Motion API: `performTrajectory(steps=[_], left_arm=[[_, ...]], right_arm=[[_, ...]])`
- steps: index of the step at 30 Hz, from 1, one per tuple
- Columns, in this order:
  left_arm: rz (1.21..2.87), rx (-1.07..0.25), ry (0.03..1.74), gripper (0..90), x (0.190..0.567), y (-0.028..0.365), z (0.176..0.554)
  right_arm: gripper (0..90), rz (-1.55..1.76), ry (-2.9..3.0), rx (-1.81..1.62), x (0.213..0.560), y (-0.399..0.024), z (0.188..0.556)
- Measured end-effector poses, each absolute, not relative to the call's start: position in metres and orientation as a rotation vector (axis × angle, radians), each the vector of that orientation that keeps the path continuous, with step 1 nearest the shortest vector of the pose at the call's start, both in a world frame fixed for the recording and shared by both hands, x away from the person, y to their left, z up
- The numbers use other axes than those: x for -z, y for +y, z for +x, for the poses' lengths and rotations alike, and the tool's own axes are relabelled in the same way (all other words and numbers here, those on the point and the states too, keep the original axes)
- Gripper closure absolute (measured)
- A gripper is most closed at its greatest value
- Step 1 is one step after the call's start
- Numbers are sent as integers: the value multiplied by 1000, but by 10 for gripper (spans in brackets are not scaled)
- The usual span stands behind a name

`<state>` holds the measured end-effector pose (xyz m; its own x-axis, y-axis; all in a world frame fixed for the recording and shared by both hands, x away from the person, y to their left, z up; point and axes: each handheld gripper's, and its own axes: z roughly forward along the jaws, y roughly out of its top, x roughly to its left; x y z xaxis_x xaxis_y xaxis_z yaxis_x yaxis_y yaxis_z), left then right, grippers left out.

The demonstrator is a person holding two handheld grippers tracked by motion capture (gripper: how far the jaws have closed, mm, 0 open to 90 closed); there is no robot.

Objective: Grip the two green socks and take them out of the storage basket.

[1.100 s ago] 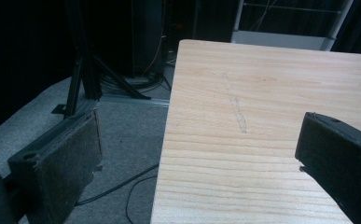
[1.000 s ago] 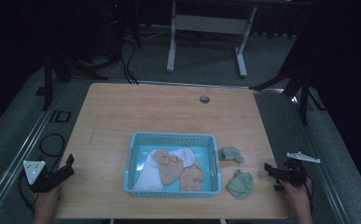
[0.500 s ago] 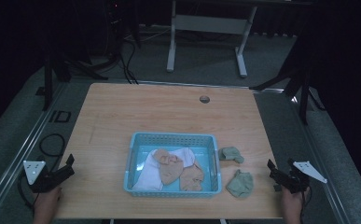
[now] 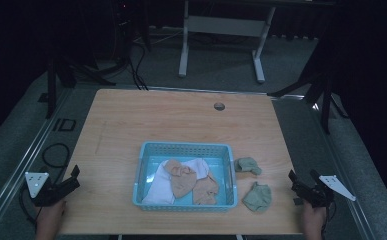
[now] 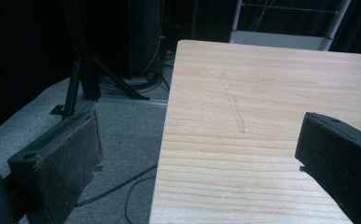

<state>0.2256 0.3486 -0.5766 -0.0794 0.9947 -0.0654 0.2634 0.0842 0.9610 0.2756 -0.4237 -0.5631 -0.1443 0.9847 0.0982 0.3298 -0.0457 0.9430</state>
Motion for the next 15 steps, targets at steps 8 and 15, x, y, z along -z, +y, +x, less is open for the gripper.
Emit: performTrajectory(steps=[8, 15], left_arm=[[1312, -1064, 1494, 7, 577, 349, 226], [1312, -1063, 1492, 7, 577, 349, 225]], right_arm=[[130, 1474, 1500, -1179, 563, -427, 276], [132, 1469, 1522, -1160, 563, -426, 277]])
